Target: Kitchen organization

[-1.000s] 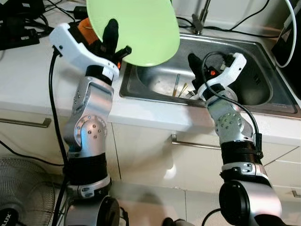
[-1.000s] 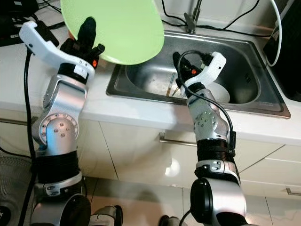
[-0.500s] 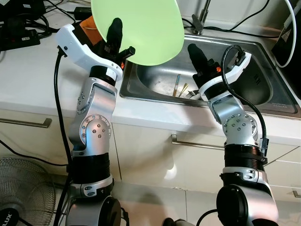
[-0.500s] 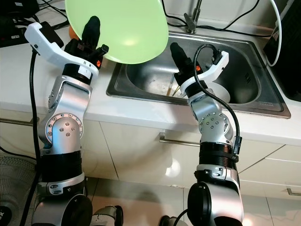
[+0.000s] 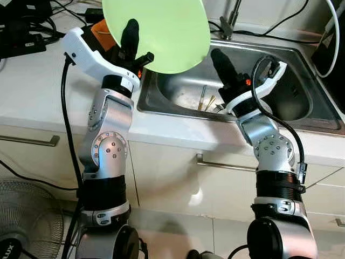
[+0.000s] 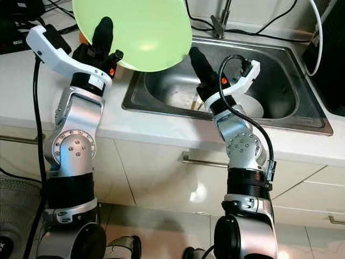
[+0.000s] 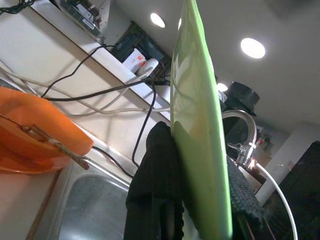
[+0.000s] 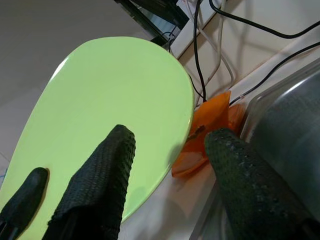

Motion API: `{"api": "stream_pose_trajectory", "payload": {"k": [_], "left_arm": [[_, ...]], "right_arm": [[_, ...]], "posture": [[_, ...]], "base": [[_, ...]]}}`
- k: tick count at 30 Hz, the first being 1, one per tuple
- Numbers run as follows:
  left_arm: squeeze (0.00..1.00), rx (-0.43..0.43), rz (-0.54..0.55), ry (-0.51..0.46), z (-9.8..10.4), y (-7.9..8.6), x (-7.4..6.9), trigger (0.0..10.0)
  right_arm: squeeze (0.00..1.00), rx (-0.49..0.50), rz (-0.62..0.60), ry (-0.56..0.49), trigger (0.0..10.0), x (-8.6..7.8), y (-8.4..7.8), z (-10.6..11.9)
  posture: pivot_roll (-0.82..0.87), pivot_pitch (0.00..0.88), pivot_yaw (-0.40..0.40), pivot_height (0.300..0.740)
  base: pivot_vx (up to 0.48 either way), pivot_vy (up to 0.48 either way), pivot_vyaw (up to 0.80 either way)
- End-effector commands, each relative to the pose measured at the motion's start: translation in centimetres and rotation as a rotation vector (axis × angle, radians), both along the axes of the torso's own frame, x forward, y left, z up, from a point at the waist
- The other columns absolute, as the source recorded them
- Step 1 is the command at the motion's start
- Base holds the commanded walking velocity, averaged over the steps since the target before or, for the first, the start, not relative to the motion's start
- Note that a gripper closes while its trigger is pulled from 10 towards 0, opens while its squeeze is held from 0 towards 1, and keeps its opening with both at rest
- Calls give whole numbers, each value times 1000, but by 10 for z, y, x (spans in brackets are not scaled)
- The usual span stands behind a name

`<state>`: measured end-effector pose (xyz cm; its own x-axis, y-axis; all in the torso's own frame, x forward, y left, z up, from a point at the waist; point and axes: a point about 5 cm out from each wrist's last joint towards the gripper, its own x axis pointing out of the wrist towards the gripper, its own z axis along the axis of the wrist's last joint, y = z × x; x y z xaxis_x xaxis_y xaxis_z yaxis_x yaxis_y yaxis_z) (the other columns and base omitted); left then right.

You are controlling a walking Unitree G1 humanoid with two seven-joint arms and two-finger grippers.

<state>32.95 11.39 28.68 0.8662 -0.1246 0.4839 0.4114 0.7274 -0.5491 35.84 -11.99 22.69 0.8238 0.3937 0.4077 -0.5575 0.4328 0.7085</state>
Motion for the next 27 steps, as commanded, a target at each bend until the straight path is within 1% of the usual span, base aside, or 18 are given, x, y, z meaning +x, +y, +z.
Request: {"api": "stream_pose_trajectory", "payload": {"k": [1,7,13,20,22,27], "left_arm": [[0,1,-32,-63,11,-7,-3,10000],[0,-4,-66,-54,9,-10,-3,10000],[0,-19,-76,-48,8,-11,-4,10000],[0,-40,-123,-35,6,-15,-4,10000],[0,-50,-154,-17,0,-17,-3,10000],[0,-55,-156,-3,-4,-15,-2,10000]], "right_arm": [[0,-12,1,-1,10000,-1,2,0],[0,-20,21,3,10000,-2,6,-3],[0,-35,23,6,10000,-3,9,-6],[0,-31,23,8,10000,-4,9,-6],[0,-29,22,8,10000,-3,9,-5],[0,-26,20,8,10000,-3,9,-5]], "posture": [[161,68,-27,740],[164,78,-29,740],[165,87,-28,740],[164,93,-28,740],[164,96,-29,740],[166,103,-30,740]], "base": [[0,0,0],[0,0,0],[0,0,0],[0,0,0],[0,0,0],[0,0,0]]}}
